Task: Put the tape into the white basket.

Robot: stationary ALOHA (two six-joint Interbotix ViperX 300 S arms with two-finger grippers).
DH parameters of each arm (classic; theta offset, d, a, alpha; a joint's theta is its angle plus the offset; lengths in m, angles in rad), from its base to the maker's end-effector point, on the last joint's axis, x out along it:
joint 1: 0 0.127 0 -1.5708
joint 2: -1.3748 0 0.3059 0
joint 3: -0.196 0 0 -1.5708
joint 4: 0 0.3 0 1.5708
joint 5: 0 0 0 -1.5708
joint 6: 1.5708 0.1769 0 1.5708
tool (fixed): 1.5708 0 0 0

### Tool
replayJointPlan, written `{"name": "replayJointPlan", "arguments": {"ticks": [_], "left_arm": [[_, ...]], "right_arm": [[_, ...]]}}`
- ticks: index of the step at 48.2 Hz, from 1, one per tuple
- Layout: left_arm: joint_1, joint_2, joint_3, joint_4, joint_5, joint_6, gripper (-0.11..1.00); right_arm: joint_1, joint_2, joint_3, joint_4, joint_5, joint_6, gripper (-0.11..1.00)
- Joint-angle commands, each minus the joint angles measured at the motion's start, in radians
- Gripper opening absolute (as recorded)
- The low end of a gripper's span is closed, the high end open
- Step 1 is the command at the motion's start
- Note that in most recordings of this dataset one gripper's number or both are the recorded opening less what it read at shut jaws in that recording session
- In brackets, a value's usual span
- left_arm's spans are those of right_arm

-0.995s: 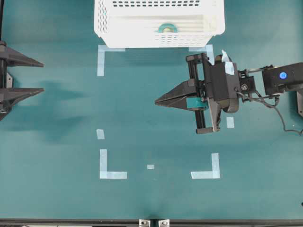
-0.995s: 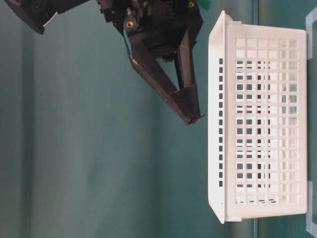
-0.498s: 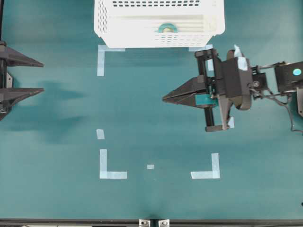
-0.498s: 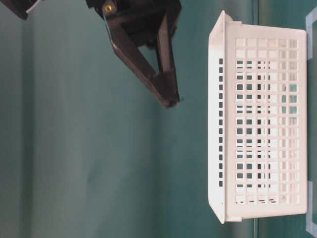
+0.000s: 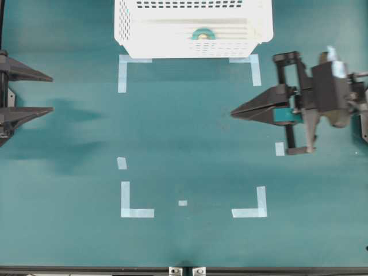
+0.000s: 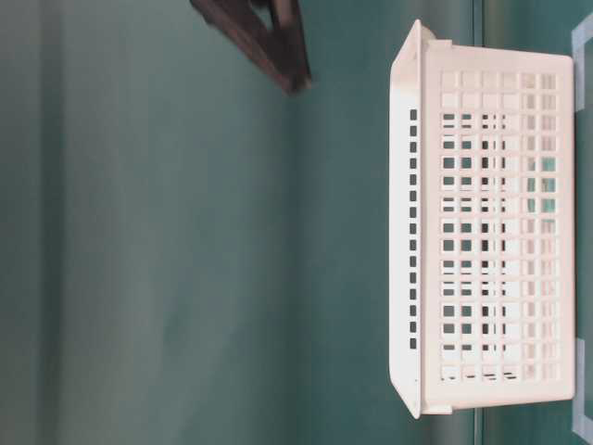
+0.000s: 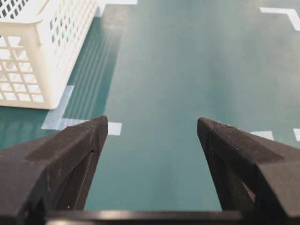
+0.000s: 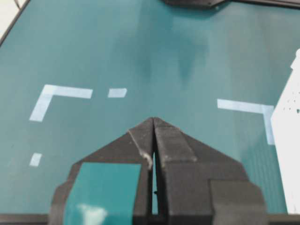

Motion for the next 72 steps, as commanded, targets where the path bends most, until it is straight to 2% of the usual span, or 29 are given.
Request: {"name": "replayJointPlan", "arguments": {"ticks": [1,16,24,28,38,47,58,72], "left_arm": [[0.003,0.006,-0.012,0.0,-0.009,0.0,0.88],[0.005,0.006,-0.012,0.002,-0.008,0.0,0.88],[0.003,0.006,-0.012,0.0,-0.008,0.0,0.88],[0.005,0.006,-0.012,0.0,-0.008,0.0,0.88],[0.005,0.006,-0.012,0.002,-0.008,0.0,0.88],[0.005,0.006,-0.012,0.002,-0.009,0.0,0.88],[0.005,0.006,-0.012,0.002,-0.009,0.0,0.88],[0.005,0.006,-0.012,0.002,-0.009,0.0,0.88]], "right_arm": [[0.0,-0.063,0.014,0.003,-0.003,0.002,0.0],[-0.005,-0.301,0.156,0.009,-0.003,0.008,0.0],[-0.028,-0.454,0.242,0.031,0.009,0.009,0.0],[-0.044,-0.548,0.284,0.051,0.043,0.018,0.0],[-0.086,-0.707,0.336,0.055,0.17,0.052,0.0],[-0.095,-0.735,0.359,0.046,0.236,0.075,0.0],[-0.095,-0.733,0.394,0.009,0.227,0.075,0.0],[-0.095,-0.75,0.416,0.008,0.219,0.077,0.0]]}}
